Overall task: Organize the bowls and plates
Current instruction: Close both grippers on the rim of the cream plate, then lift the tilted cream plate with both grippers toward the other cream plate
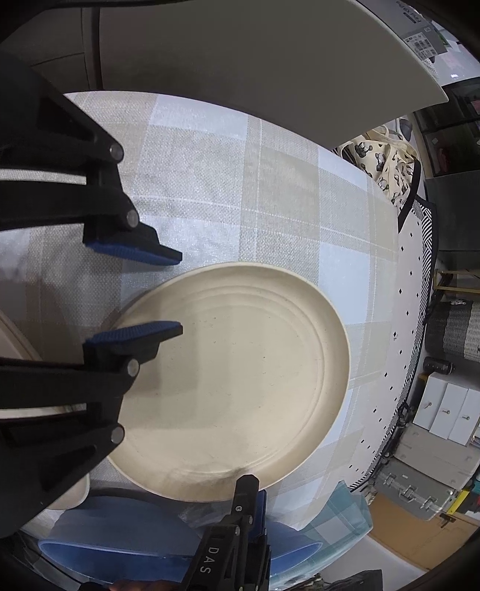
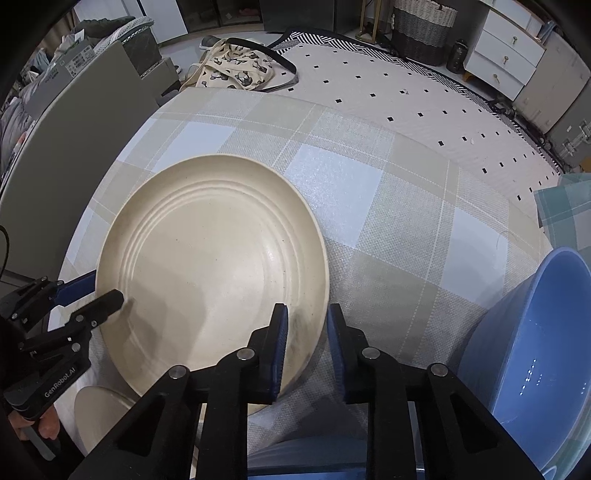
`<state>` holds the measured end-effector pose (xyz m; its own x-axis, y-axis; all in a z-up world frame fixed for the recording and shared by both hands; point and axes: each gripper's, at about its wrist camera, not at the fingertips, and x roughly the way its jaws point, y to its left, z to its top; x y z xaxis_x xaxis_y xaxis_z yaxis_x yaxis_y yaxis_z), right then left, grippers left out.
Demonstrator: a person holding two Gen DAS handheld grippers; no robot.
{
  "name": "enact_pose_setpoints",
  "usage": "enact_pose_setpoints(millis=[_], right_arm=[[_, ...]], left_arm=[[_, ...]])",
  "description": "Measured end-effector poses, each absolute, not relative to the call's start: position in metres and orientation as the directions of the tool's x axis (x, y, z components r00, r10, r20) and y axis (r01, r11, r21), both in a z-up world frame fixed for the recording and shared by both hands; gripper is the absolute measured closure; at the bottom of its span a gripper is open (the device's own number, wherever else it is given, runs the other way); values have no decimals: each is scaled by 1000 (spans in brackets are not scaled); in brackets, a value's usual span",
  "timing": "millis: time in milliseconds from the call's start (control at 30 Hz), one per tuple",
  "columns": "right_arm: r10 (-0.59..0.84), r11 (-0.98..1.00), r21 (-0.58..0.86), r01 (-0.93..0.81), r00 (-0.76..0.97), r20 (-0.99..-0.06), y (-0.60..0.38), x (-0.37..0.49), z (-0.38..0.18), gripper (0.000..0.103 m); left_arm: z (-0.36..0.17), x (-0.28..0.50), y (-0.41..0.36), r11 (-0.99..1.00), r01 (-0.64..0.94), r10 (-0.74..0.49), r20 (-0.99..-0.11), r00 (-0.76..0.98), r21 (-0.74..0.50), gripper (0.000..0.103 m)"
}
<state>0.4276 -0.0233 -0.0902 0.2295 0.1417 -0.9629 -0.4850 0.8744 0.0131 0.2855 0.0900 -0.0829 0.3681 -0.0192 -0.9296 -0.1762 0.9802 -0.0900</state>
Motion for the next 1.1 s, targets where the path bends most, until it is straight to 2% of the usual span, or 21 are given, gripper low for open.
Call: enact_pose_setpoints(millis=[267, 1100], right_arm=[[115, 869, -28, -494, 256, -960, -25, 425, -91, 95], [148, 855, -50, -516, 336, -930, -21, 409, -78, 95]], left_arm=[[-84, 286, 83, 988, -150, 11, -929, 370, -48, 87], [-73, 278, 85, 989, -149, 43, -914, 404, -19, 87]])
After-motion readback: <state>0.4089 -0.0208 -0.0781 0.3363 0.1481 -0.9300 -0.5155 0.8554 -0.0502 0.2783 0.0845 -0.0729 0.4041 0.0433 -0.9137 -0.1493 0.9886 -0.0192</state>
